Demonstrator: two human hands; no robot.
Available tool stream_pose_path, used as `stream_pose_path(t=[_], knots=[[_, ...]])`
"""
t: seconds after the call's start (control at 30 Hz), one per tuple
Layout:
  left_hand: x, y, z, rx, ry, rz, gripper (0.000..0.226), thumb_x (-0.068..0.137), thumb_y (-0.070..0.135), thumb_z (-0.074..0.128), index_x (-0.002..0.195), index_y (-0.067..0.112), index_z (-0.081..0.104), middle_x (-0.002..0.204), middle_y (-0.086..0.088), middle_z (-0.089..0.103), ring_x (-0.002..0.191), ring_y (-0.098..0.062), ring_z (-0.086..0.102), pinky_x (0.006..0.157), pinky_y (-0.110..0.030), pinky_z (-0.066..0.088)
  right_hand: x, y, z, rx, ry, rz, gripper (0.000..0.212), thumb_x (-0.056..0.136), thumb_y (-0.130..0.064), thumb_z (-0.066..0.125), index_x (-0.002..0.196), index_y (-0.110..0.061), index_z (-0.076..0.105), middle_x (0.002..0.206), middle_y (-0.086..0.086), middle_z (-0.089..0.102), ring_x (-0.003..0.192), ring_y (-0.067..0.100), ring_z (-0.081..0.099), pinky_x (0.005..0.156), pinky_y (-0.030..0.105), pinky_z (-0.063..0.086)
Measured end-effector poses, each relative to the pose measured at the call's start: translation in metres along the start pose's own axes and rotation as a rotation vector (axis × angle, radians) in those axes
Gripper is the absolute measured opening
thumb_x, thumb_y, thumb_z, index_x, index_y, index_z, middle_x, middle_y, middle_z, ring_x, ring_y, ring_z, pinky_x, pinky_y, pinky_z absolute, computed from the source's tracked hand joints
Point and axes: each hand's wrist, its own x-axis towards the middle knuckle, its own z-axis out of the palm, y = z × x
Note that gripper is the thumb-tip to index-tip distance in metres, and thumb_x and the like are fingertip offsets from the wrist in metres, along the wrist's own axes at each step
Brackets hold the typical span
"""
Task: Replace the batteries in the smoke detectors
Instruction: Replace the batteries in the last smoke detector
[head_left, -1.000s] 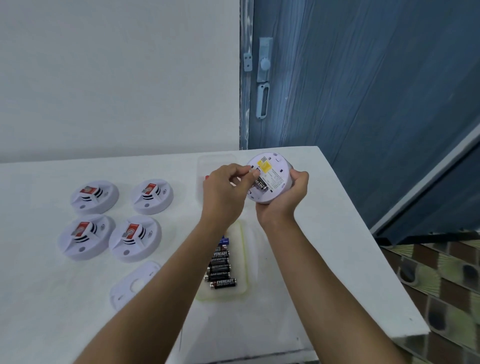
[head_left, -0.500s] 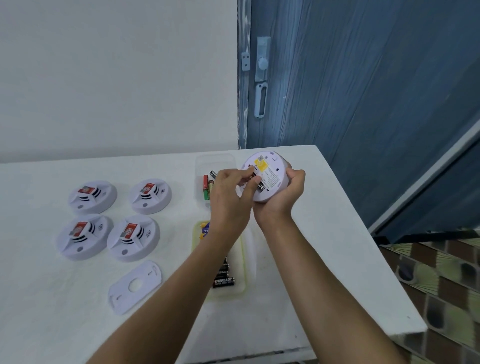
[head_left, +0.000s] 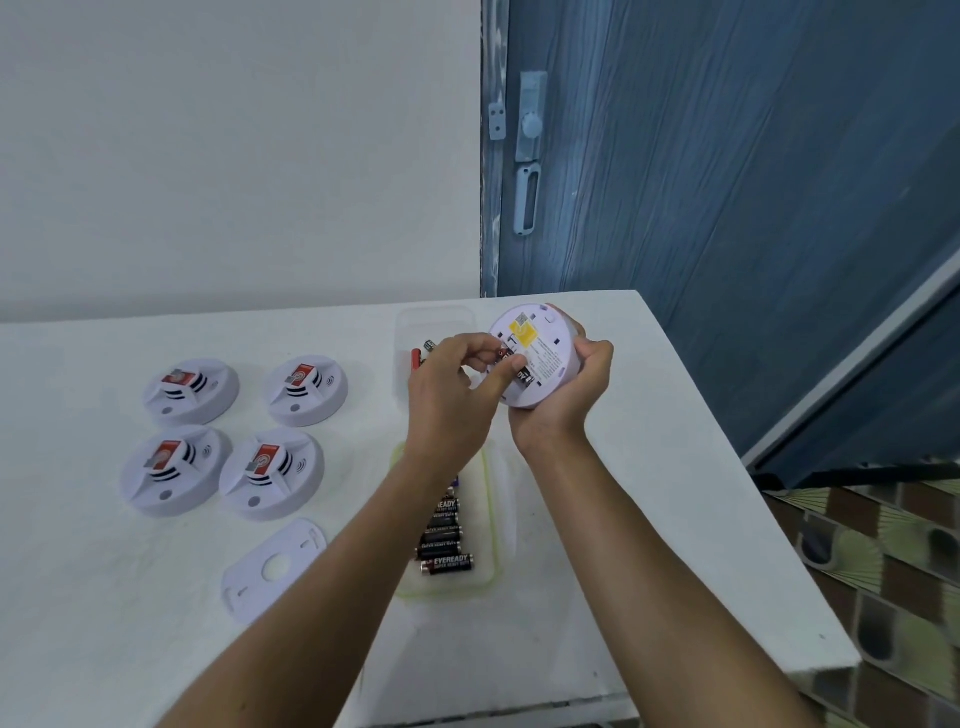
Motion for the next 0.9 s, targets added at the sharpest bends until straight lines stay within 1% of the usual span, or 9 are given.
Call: stream_pose_path(t=[0.23, 0.4, 0.47, 0.53, 0.6, 0.67, 0.77, 0.83, 0.9], knots=[[-0.004, 0.001, 0.003, -0.012, -0.023, -0.014, 0.02, 0.084, 0.029, 0.075, 0.101, 0.019, 0.07, 0.089, 0.014, 0.067, 0.076, 0.012, 0.054, 0.069, -0.007, 0.041, -0.001, 0.003, -0.002, 0.011, 0.016, -0.018, 0.048, 0.081, -0.036, 0.035, 0.113, -0.013, 0.061, 0.099, 0.013, 0.063, 0.088, 0.028, 0.06, 0.067, 0.029, 0.051], [-0.009, -0.008, 0.008, 0.021, -0.029, -0.011, 0.019, 0.088, 0.031, 0.069, 0.099, 0.017, 0.075, 0.095, 0.008, 0.071, 0.085, -0.002, 0.06, 0.079, -0.018, 0.046, -0.001, 0.003, -0.004, -0.003, 0.006, -0.011, 0.044, 0.086, -0.034, 0.034, 0.113, -0.011, 0.059, 0.101, 0.014, 0.061, 0.089, 0.029, 0.059, 0.071, 0.033, 0.05], [-0.01, -0.011, 0.01, 0.077, -0.042, 0.046, 0.02, 0.091, 0.03, 0.066, 0.1, 0.014, 0.075, 0.095, 0.004, 0.069, 0.085, -0.005, 0.056, 0.076, -0.009, 0.04, 0.0, 0.003, -0.004, -0.017, 0.009, -0.018, 0.044, 0.086, -0.034, 0.034, 0.114, -0.011, 0.059, 0.1, 0.013, 0.061, 0.087, 0.027, 0.059, 0.068, 0.03, 0.051], [-0.01, -0.012, 0.01, 0.136, -0.059, 0.09, 0.022, 0.094, 0.028, 0.062, 0.104, 0.013, 0.074, 0.096, 0.002, 0.066, 0.086, -0.001, 0.051, 0.074, -0.001, 0.034, 0.002, 0.003, -0.004, -0.039, 0.017, -0.028, 0.045, 0.084, -0.035, 0.035, 0.112, -0.012, 0.061, 0.099, 0.013, 0.062, 0.089, 0.028, 0.059, 0.067, 0.028, 0.051], [-0.01, -0.013, 0.009, 0.171, -0.081, 0.123, 0.023, 0.096, 0.027, 0.059, 0.108, 0.013, 0.073, 0.098, 0.002, 0.063, 0.087, 0.002, 0.047, 0.074, -0.003, 0.033, 0.002, 0.004, -0.004, -0.052, 0.03, -0.026, 0.048, 0.077, -0.038, 0.038, 0.11, -0.013, 0.062, 0.099, 0.013, 0.062, 0.091, 0.029, 0.059, 0.068, 0.029, 0.05], [-0.008, -0.014, 0.008, 0.196, -0.118, 0.14, 0.024, 0.097, 0.025, 0.056, 0.112, 0.014, 0.071, 0.1, 0.003, 0.06, 0.095, -0.004, 0.049, 0.079, -0.01, 0.034, 0.004, 0.002, -0.003, -0.066, 0.034, -0.017, 0.049, 0.073, -0.038, 0.04, 0.109, -0.012, 0.062, 0.096, 0.012, 0.062, 0.088, 0.028, 0.06, 0.067, 0.029, 0.05], [0.004, -0.014, 0.001, 0.155, -0.246, 0.032, 0.025, 0.099, 0.025, 0.052, 0.112, 0.015, 0.07, 0.105, 0.007, 0.061, 0.104, -0.009, 0.053, 0.088, -0.017, 0.036, 0.008, -0.001, -0.003, -0.118, 0.053, -0.006, 0.05, 0.072, -0.037, 0.041, 0.111, -0.011, 0.06, 0.094, 0.011, 0.062, 0.083, 0.025, 0.06, 0.061, 0.026, 0.05], [0.019, -0.015, -0.008, -0.005, -0.339, -0.098, 0.027, 0.1, 0.024, 0.049, 0.107, 0.015, 0.073, 0.101, 0.006, 0.068, 0.094, -0.007, 0.058, 0.083, -0.018, 0.039, 0.011, -0.003, -0.005, -0.139, 0.072, 0.002, 0.047, 0.074, -0.037, 0.041, 0.109, -0.012, 0.06, 0.091, 0.01, 0.062, 0.08, 0.024, 0.059, 0.061, 0.026, 0.048], [0.036, -0.019, -0.016, -0.078, -0.312, -0.163, 0.028, 0.099, 0.016, 0.046, 0.104, 0.014, 0.074, 0.092, 0.002, 0.07, 0.079, -0.007, 0.061, 0.072, -0.016, 0.045, 0.015, -0.005, -0.008, -0.143, 0.088, 0.013, 0.037, 0.084, -0.035, 0.039, 0.104, -0.013, 0.061, 0.086, 0.006, 0.063, 0.079, 0.023, 0.058, 0.062, 0.025, 0.046]])
